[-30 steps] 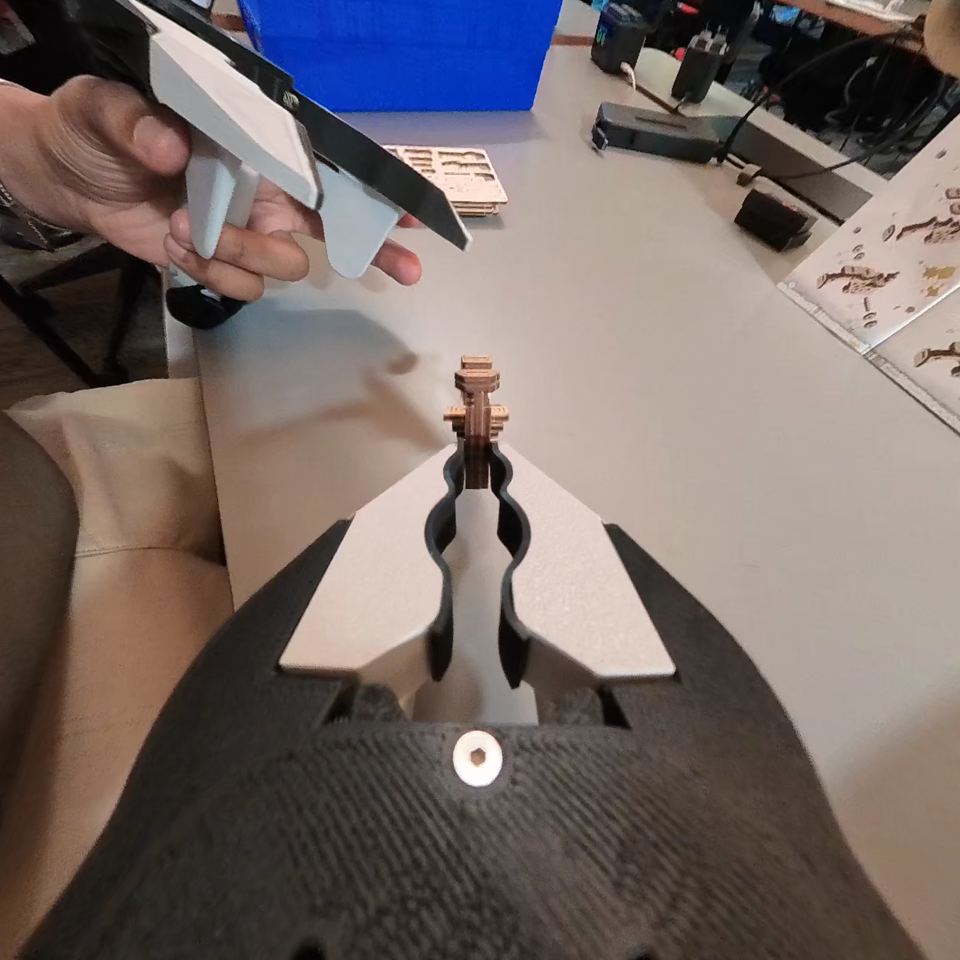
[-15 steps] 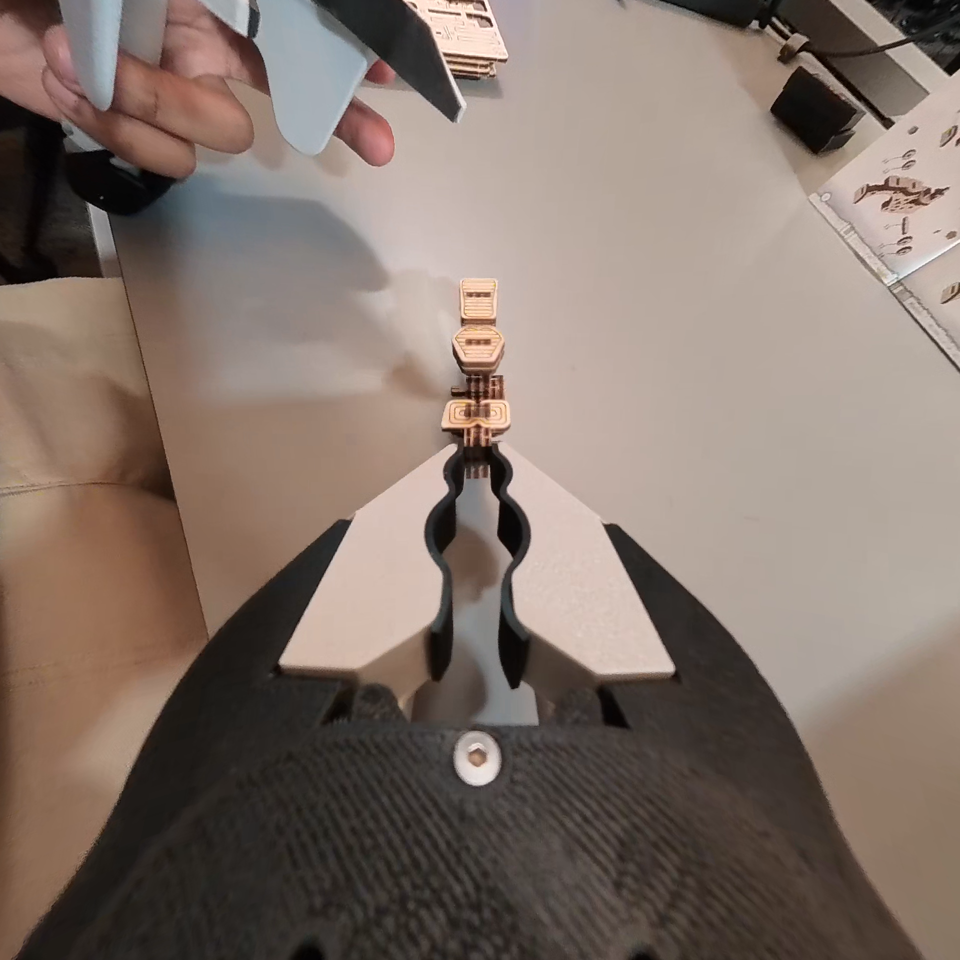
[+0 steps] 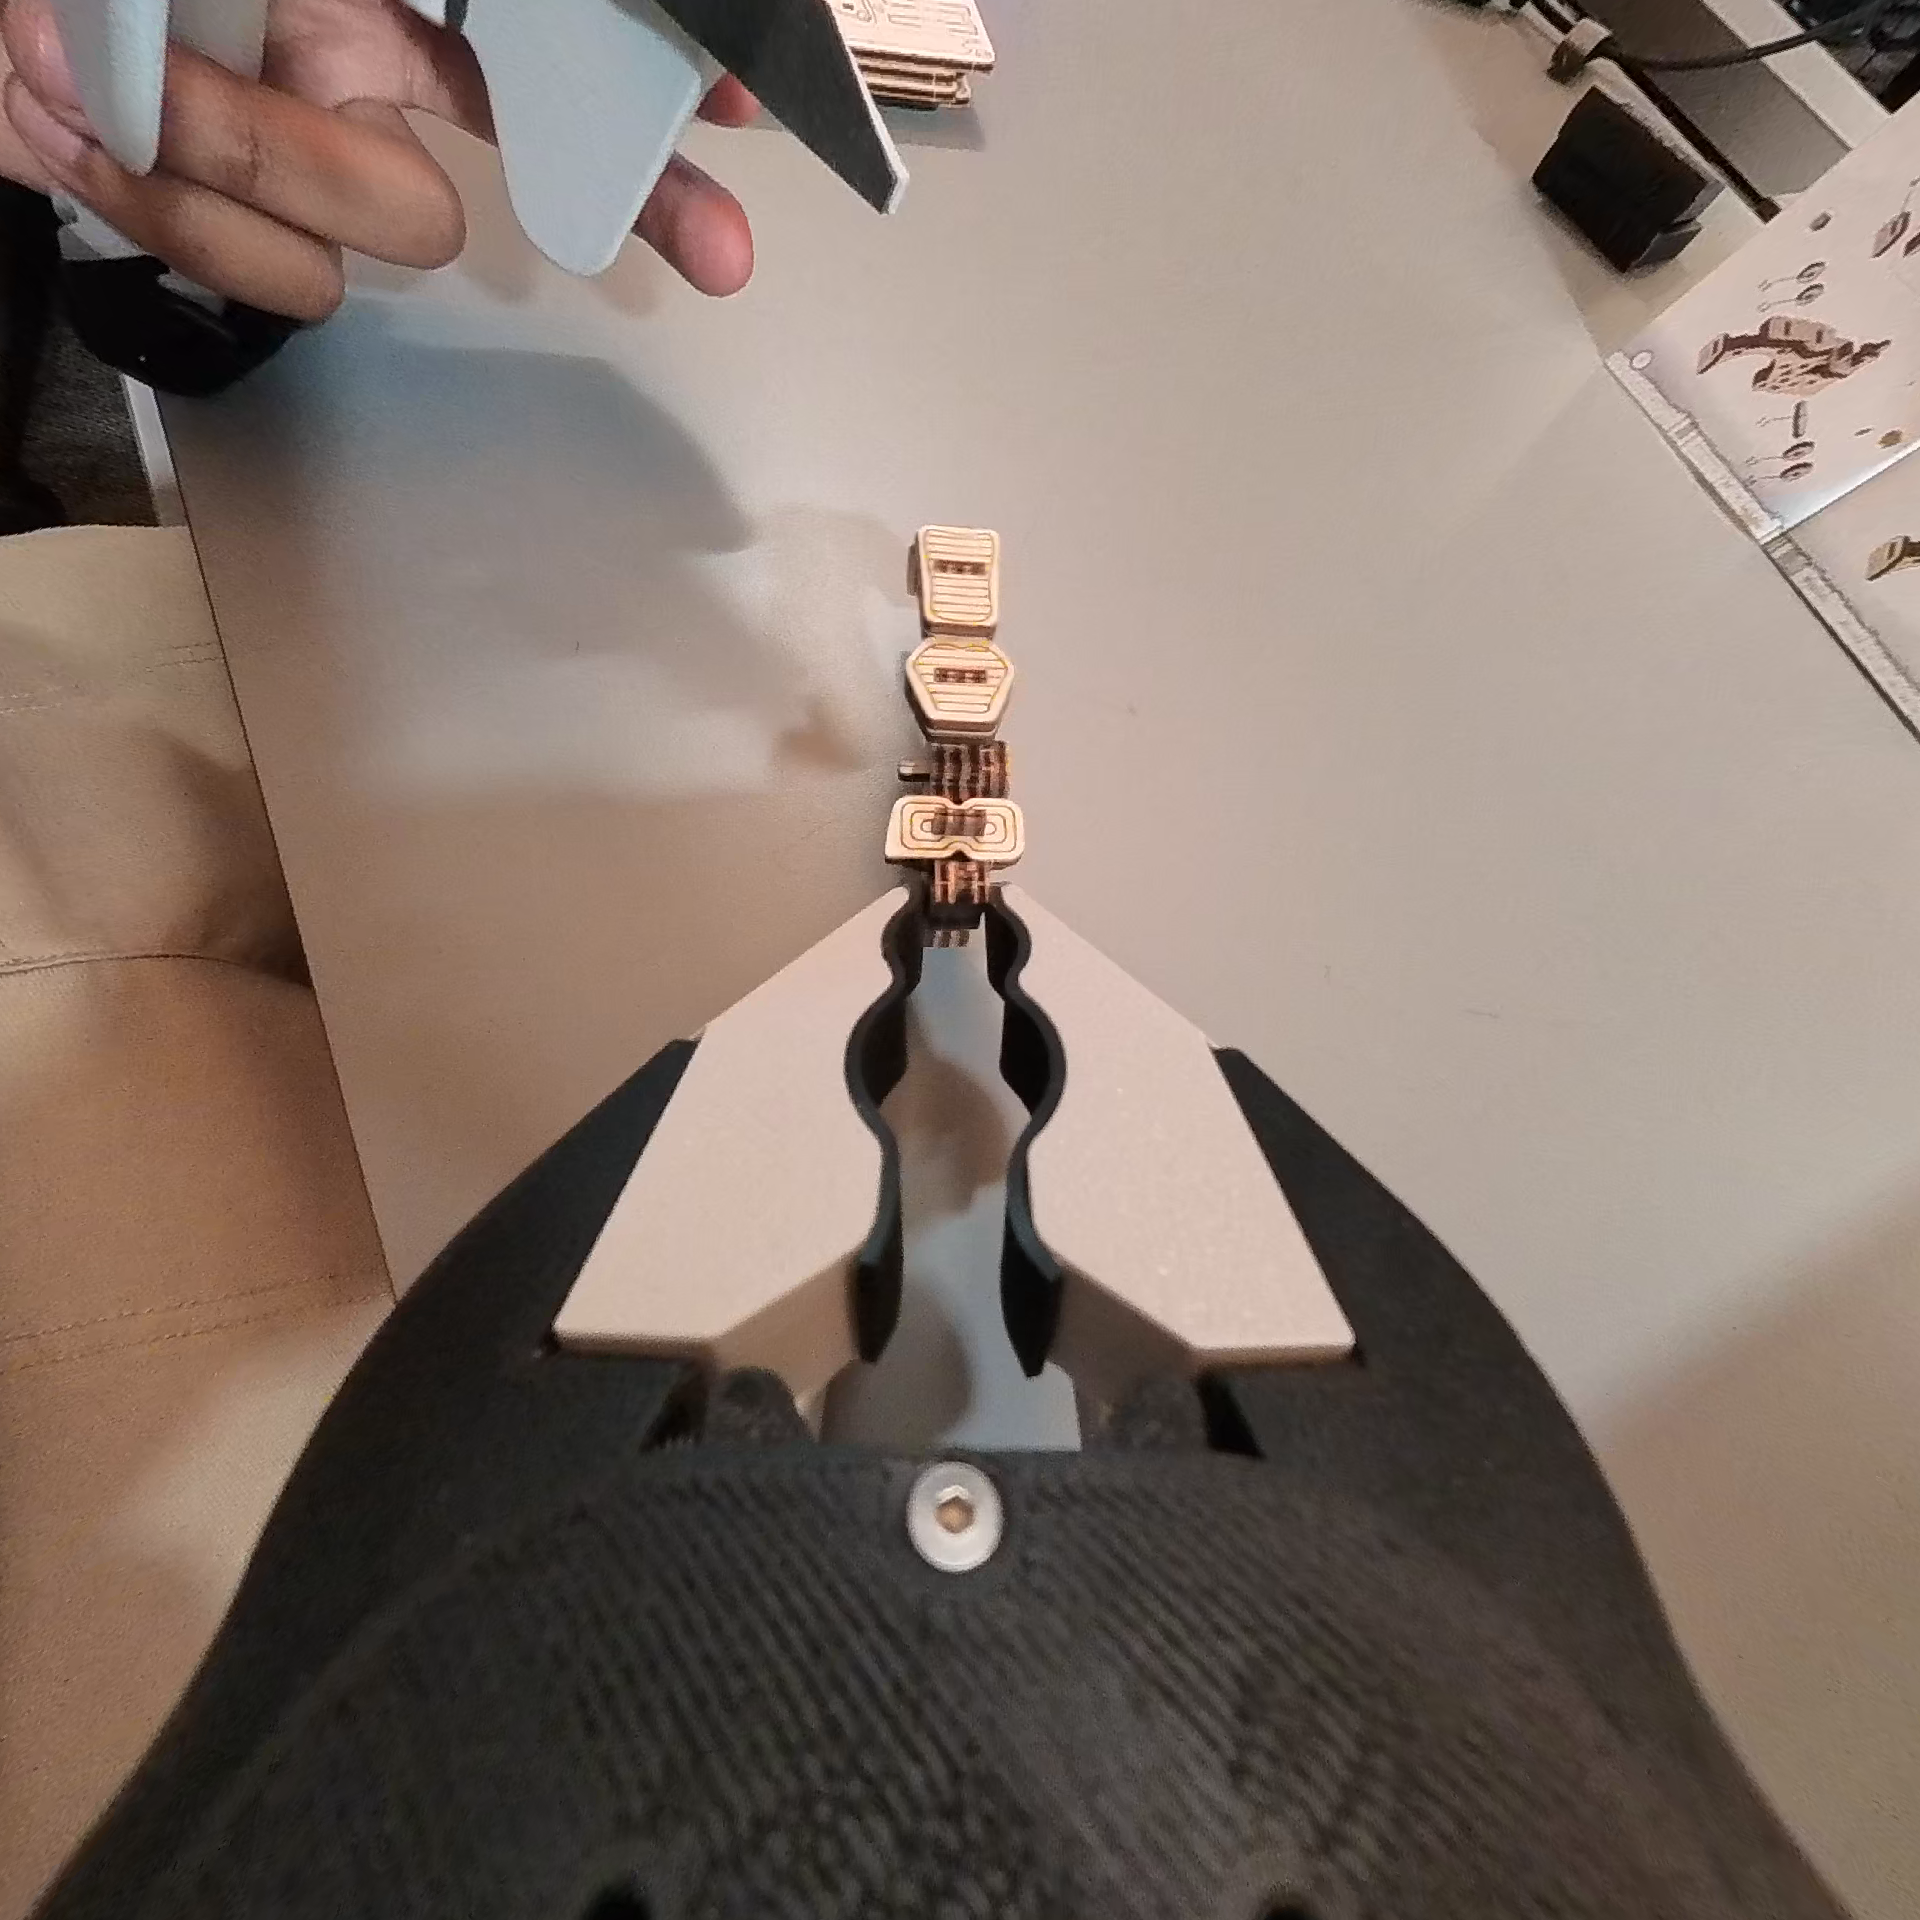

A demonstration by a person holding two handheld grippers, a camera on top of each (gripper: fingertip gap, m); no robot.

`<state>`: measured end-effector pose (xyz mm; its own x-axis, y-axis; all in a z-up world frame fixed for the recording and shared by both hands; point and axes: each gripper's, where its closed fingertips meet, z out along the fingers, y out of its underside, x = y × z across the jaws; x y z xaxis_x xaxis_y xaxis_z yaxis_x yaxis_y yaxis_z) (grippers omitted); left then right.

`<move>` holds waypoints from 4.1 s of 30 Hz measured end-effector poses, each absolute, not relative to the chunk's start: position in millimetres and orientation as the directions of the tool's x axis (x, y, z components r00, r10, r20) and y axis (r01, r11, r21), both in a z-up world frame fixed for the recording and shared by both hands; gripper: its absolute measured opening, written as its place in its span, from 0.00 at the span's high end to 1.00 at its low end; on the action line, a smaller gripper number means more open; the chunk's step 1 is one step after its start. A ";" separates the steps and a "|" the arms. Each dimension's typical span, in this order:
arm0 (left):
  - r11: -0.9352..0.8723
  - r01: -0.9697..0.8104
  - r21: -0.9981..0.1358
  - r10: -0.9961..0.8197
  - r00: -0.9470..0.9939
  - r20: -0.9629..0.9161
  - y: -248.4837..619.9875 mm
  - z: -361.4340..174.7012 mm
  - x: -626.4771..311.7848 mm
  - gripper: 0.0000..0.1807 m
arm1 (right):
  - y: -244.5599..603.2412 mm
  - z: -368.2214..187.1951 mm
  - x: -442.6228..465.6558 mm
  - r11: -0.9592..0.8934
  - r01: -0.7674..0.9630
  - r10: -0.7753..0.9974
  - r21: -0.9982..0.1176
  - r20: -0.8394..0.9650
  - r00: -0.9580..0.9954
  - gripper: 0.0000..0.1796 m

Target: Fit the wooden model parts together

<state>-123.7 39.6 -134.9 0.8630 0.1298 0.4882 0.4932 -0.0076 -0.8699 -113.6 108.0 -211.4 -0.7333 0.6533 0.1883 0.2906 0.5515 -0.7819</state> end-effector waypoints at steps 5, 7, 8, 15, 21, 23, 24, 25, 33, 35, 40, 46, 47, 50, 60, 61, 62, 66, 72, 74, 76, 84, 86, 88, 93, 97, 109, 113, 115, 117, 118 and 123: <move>-0.008 0.495 -0.869 0.128 0.862 0.490 39.6 -135.1 -123.5 0.61 | 109.5 -210.9 -114.5 0.549 0.292 0.659 -0.783 0.191 -0.727 0.94; -0.008 0.496 -0.868 0.128 0.862 0.491 39.6 -135.3 -123.5 0.61 | 109.9 -210.3 -115.1 0.545 0.292 0.663 -0.785 0.190 -0.724 0.93; -0.009 0.496 -0.868 0.128 0.862 0.491 39.6 -135.5 -123.6 0.61 | 110.2 -210.1 -115.2 0.544 0.293 0.664 -0.786 0.190 -0.723 0.93; -0.011 0.497 -0.868 0.127 0.861 0.492 39.8 -136.1 -123.4 0.61 | 110.3 -209.9 -115.6 0.545 0.291 0.665 -0.786 0.194 -0.721 0.92; -0.012 0.499 -0.867 0.128 0.860 0.493 39.9 -136.6 -123.8 0.61 | 111.8 -209.9 -116.4 0.546 0.291 0.669 -0.785 0.200 -0.716 0.91; -0.012 0.499 -0.866 0.128 0.860 0.494 39.8 -136.8 -123.8 0.61 | 112.6 -210.1 -116.7 0.549 0.292 0.670 -0.783 0.203 -0.714 0.91; -0.013 0.499 -0.866 0.128 0.860 0.494 39.9 -136.9 -123.7 0.61 | 113.0 -210.4 -116.9 0.550 0.293 0.671 -0.782 0.205 -0.713 0.91; -0.013 0.500 -0.866 0.127 0.860 0.494 40.0 -137.1 -123.8 0.61 | 113.4 -210.7 -117.1 0.553 0.293 0.671 -0.780 0.209 -0.711 0.91; -0.013 0.500 -0.866 0.128 0.859 0.495 39.9 -137.3 -124.1 0.61 | 119.2 -211.2 -120.5 0.550 0.307 0.692 -0.777 0.218 -0.688 0.91; -0.013 0.501 -0.866 0.129 0.859 0.495 40.0 -137.5 -124.1 0.61 | 120.8 -210.8 -121.4 0.546 0.312 0.699 -0.778 0.217 -0.681 0.91; -0.016 0.500 -0.866 0.128 0.860 0.494 40.4 -137.8 -123.6 0.61 | 124.6 -210.7 -123.4 0.541 0.321 0.713 -0.777 0.221 -0.665 0.91; -0.018 0.500 -0.866 0.129 0.860 0.494 40.7 -138.4 -123.4 0.61 | 127.3 -209.7 -125.2 0.535 0.326 0.725 -0.779 0.225 -0.651 0.91; -0.018 0.500 -0.866 0.129 0.860 0.494 40.8 -138.5 -123.3 0.61 | 127.8 -209.5 -125.5 0.535 0.326 0.726 -0.780 0.227 -0.649 0.91; -0.020 0.501 -0.865 0.129 0.860 0.494 41.0 -138.7 -123.2 0.61 | 129.4 -209.4 -126.2 0.532 0.329 0.731 -0.780 0.228 -0.643 0.91; -0.020 0.506 -0.863 0.130 0.857 0.499 40.9 -139.1 -123.6 0.61 | 132.3 -210.0 -127.5 0.531 0.337 0.740 -0.778 0.232 -0.631 0.90; -0.020 0.506 -0.862 0.130 0.856 0.500 40.9 -139.2 -123.7 0.61 | 132.7 -210.1 -127.7 0.530 0.339 0.742 -0.777 0.232 -0.629 0.90; -0.020 0.508 -0.861 0.130 0.855 0.501 41.0 -139.4 -123.7 0.61 | 133.4 -210.1 -128.0 0.529 0.341 0.745 -0.777 0.232 -0.625 0.90; -0.021 0.518 -0.855 0.128 0.850 0.512 42.2 -139.9 -122.4 0.62 | 140.1 -208.5 -130.3 0.509 0.358 0.769 -0.783 0.226 -0.599 0.90; -0.038 0.508 -0.860 0.121 0.857 0.501 45.7 -140.8 -115.3 0.61 | 155.1 -201.0 -136.0 0.415 0.392 0.832 -0.821 0.167 -0.530 0.89; -0.024 0.531 -0.847 0.111 0.844 0.525 45.0 -138.7 -115.5 0.62 | 158.5 -194.3 -138.5 0.367 0.385 0.852 -0.847 0.139 -0.505 0.89; 0.010 0.572 -0.820 0.079 0.817 0.571 42.4 -132.8 -117.4 0.66 | 163.5 -186.4 -141.0 0.326 0.370 0.871 -0.870 0.125 -0.475 0.89; 0.149 0.599 -0.787 0.144 0.774 0.617 19.9 -120.5 -145.6 0.66 | 177.2 -128.0 -146.4 0.268 0.132 0.915 -0.954 0.210 -0.344 0.90; 0.163 0.582 -0.797 0.170 0.779 0.604 14.7 -119.6 -147.5 0.66 | 166.4 -109.9 -143.5 0.256 0.033 0.903 -0.966 0.227 -0.365 0.91; 0.179 0.548 -0.817 0.223 0.786 0.576 7.4 -119.3 -151.2 0.68 | 142.5 -95.7 -136.3 0.245 -0.072 0.858 -0.967 0.250 -0.448 0.95; 0.221 0.443 -0.869 0.397 0.773 0.495 -23.4 -115.1 -167.1 0.70 | 69.2 -89.1 -115.8 0.230 -0.188 0.702 -0.955 0.296 -0.648 0.95; 0.225 0.413 -0.883 0.502 0.727 0.468 -48.8 -119.4 -176.0 0.71 | 21.8 -94.9 -102.4 0.225 -0.191 0.592 -0.955 0.290 -0.752 0.93; -0.160 0.301 -0.940 0.899 0.438 -0.013 -153.3 -147.1 -219.2 0.35 | -18.0 -114.1 -105.3 0.221 -0.085 0.481 -0.972 0.184 -0.857 0.84; -0.375 0.508 -0.775 0.914 0.341 -0.219 -193.0 -200.5 -228.7 0.33 | -14.6 -118.8 -110.1 0.223 -0.065 0.493 -0.973 0.169 -0.853 0.84; -0.383 0.571 -0.726 0.899 0.411 -0.150 -183.3 -219.5 -222.2 0.34 | -13.5 -121.3 -110.7 0.230 -0.057 0.495 -0.972 0.167 -0.852 0.84; -0.360 0.613 -0.703 0.894 0.441 -0.074 -173.7 -225.5 -219.0 0.37 | -11.8 -123.5 -110.1 0.243 -0.058 0.500 -0.968 0.177 -0.848 0.85; -0.354 0.621 -0.699 0.892 0.450 -0.052 -170.5 -225.5 -219.0 0.37 | -10.7 -124.5 -109.5 0.252 -0.062 0.504 -0.966 0.186 -0.844 0.85; -0.369 0.625 -0.688 0.885 0.462 -0.055 -165.6 -226.3 -228.3 0.37 | -2.1 -129.3 -105.8 0.310 -0.092 0.522 -0.946 0.251 -0.815 0.85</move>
<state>-228.3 -165.6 -226.3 0.4625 0.8849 -0.0550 0.6247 -0.3692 -0.6881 -105.8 -2.1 -129.3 -0.8151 0.5223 0.2506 -0.0924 0.3098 -0.9463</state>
